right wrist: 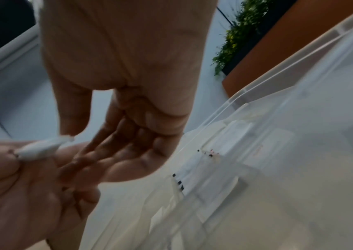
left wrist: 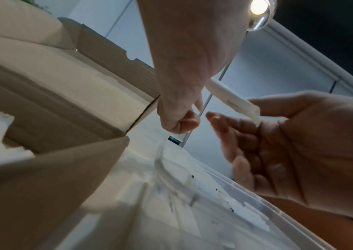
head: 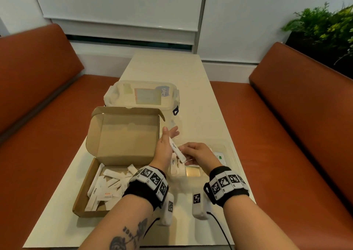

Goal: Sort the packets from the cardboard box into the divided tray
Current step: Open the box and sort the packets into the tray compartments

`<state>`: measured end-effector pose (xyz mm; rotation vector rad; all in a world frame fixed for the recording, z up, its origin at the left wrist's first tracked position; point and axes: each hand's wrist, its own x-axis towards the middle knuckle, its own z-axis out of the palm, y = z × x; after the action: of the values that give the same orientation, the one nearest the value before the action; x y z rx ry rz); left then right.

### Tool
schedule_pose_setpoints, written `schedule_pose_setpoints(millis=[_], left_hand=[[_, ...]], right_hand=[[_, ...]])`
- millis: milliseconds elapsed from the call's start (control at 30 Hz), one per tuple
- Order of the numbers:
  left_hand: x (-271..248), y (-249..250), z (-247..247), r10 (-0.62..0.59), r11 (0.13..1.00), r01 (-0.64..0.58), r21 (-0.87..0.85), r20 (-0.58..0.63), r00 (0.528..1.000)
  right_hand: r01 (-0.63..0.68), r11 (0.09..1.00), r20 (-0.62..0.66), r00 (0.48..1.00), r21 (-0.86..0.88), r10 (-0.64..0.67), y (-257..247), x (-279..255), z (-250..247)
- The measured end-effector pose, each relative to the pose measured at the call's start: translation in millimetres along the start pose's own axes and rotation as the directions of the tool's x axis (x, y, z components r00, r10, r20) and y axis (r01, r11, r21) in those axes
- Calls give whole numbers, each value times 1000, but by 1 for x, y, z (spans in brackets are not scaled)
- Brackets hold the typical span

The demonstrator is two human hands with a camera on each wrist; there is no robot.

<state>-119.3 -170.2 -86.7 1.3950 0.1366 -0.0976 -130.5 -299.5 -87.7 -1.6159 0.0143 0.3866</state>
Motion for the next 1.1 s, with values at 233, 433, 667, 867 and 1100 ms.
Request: schedule_pose_setpoints(millis=[233,433,667,867,1100], left_hand=[[-2,-4,3,-46,999,45,11,32,998],[5,-10,0,-87,957,90,276,-22,996],[2,-27,-5,-92,838,123,531,-86,992],[1,-29,-9,-88,750,107,652,-61,994],[1,-29,-10,-86,738,98,667,-51,995]], right_hand=[[47,997,20,999,57,-49,0,-5,-1],[10,995,-226,973,-103,-33,3,2,0],[-175,810,-401,912,-560,-80,22,15,24],[-174,582,-335,925,-794,-181,37,23,41],[-154,372,-251,941,-915,-228,48,25,36]])
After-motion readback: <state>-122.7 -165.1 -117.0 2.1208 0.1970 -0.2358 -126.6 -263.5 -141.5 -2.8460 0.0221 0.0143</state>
